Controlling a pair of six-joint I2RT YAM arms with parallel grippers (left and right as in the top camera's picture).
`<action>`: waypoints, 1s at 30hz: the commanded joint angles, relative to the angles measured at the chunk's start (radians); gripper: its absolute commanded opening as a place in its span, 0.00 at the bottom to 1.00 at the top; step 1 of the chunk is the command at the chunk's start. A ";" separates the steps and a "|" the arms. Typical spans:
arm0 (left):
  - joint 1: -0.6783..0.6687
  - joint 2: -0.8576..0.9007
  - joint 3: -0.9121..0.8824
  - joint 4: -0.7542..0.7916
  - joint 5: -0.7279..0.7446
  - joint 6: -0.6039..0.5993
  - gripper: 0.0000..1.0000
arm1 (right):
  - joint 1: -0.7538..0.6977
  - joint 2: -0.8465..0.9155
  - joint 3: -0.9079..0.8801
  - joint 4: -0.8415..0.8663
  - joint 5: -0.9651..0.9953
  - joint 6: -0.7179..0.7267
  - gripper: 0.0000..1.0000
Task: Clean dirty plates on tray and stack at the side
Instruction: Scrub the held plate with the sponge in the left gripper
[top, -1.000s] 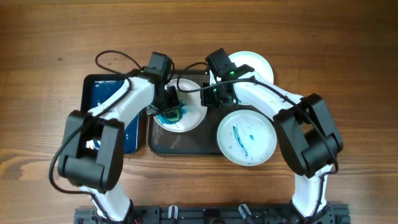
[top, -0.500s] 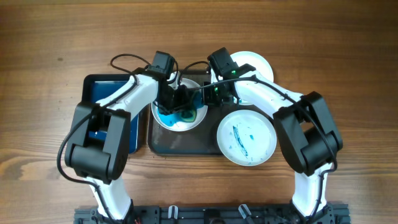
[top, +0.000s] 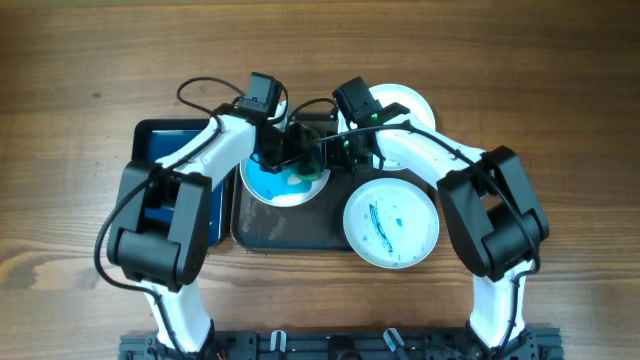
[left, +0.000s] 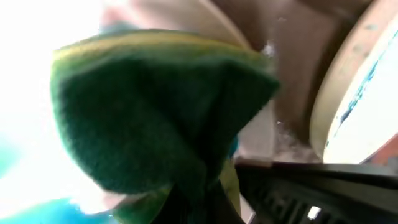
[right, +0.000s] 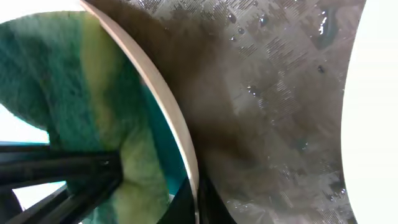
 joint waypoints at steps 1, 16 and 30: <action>-0.006 0.013 -0.006 0.021 -0.294 -0.126 0.04 | 0.013 0.031 0.007 -0.001 -0.009 0.007 0.04; -0.105 0.013 -0.014 -0.211 0.150 0.108 0.04 | 0.013 0.031 0.007 0.006 -0.003 0.014 0.04; -0.022 0.013 -0.014 -0.240 -0.907 -0.463 0.04 | 0.012 0.031 0.007 0.006 -0.002 0.013 0.04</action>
